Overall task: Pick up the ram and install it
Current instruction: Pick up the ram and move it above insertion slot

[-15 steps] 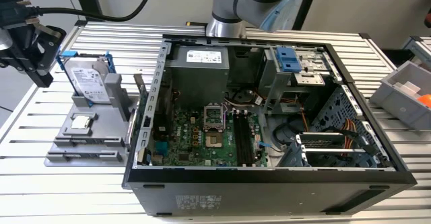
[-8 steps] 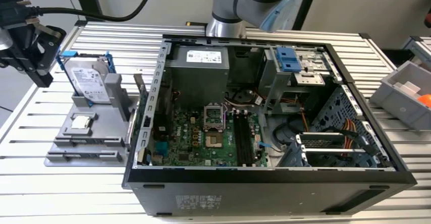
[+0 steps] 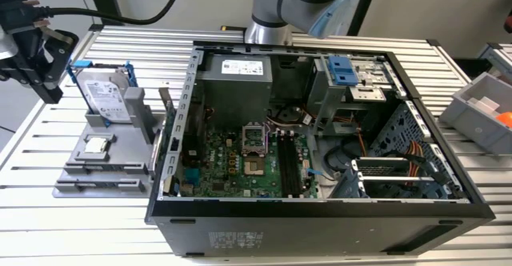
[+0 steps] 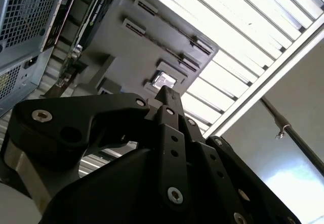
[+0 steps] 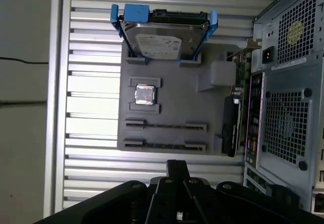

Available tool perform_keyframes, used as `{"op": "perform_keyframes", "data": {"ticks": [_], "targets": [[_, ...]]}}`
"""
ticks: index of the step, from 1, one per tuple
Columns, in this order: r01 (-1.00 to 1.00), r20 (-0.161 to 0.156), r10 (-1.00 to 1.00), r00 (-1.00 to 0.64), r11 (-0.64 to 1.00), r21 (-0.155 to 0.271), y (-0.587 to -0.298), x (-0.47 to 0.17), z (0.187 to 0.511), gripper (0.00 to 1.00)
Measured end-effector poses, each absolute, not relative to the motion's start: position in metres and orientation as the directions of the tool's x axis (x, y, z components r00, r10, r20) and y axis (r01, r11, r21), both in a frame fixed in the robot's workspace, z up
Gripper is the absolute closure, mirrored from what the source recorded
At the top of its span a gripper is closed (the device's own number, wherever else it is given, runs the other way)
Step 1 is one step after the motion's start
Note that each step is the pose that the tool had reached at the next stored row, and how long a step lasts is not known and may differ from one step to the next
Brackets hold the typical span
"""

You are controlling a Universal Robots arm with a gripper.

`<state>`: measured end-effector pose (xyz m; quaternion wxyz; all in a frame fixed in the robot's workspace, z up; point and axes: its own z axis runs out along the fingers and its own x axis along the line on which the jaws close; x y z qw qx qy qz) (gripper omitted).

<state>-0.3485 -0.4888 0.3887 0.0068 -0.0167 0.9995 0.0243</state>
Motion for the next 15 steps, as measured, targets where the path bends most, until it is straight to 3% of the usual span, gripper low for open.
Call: {"op": "perform_keyframes", "data": {"ticks": [15], "targets": [[-0.18,-0.014,-0.18,-0.984,0.982,0.048,-0.4888,-0.3485,0.3887,1.0]]}}
